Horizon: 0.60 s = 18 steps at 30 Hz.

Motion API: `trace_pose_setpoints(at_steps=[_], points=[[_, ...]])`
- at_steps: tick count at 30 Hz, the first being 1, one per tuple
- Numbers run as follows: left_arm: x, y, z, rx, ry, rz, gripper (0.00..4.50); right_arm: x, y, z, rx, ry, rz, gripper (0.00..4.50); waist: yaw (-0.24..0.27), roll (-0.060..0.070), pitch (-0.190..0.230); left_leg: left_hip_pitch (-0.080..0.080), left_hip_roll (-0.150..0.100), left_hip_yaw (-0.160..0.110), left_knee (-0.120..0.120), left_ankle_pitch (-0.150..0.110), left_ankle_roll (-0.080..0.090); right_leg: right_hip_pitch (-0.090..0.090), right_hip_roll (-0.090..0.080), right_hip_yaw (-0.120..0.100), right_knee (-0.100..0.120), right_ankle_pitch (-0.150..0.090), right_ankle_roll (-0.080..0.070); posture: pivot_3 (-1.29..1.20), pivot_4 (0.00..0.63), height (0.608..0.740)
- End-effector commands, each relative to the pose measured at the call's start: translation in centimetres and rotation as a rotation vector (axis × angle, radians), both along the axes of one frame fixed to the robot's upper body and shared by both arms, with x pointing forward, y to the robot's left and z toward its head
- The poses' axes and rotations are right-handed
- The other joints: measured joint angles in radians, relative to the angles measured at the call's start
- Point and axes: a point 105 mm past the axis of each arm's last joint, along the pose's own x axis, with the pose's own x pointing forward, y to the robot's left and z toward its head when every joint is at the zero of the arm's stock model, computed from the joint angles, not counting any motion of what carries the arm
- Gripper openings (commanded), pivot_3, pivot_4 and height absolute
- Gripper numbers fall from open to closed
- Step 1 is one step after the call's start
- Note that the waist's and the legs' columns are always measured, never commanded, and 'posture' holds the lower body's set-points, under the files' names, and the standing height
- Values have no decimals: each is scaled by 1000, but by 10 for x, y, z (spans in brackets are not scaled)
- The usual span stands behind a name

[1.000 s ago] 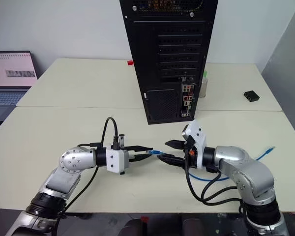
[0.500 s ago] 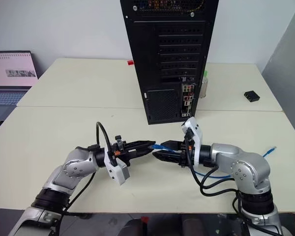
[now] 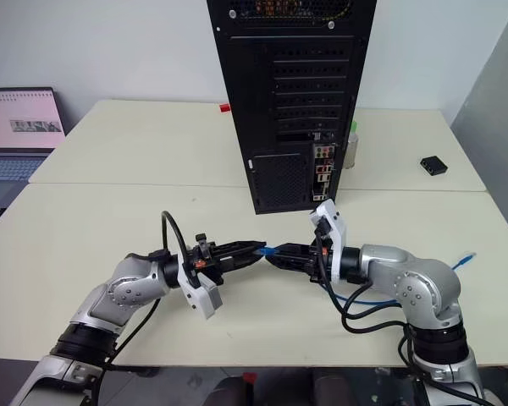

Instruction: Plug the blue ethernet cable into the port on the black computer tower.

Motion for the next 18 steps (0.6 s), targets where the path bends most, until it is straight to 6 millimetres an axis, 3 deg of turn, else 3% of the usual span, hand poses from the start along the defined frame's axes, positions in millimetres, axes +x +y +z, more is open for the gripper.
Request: trace_pose_setpoints(at_steps=[1, 11, 13, 14, 18], points=[[-3, -3, 4, -8, -32, -20, 281, -2, 6, 12, 33, -40, 35, 49, 0, 0, 0, 0, 0, 0, 0, 0, 0, 0, 0, 0, 0, 0, 0, 0, 150, 740], [-3, -3, -5, 4, -6, -25, 281, 1, 1, 13, 26, -29, 33, 0, 0, 0, 0, 0, 0, 0, 0, 0, 0, 0, 0, 0, 0, 0, 0, 0, 150, 740], [-1, 0, -10, 10, 61, -9, 983, 1, -1, 14, 23, -33, 29, 0, 0, 0, 0, 0, 0, 0, 0, 0, 0, 0, 0, 0, 0, 0, 0, 0, 150, 740], [-1, 1, -12, 11, 81, -3, 989, 2, -2, 14, 20, -40, 20, 0, 0, 0, 0, 0, 0, 0, 0, 0, 0, 0, 0, 0, 0, 0, 0, 0, 150, 740], [9, 10, -12, -55, 186, 73, 1819, 5, -10, 17, 16, -75, -39, 0, 0, 0, 0, 0, 0, 0, 0, 0, 0, 0, 0, 0, 0, 0, 0, 0, 150, 740]])
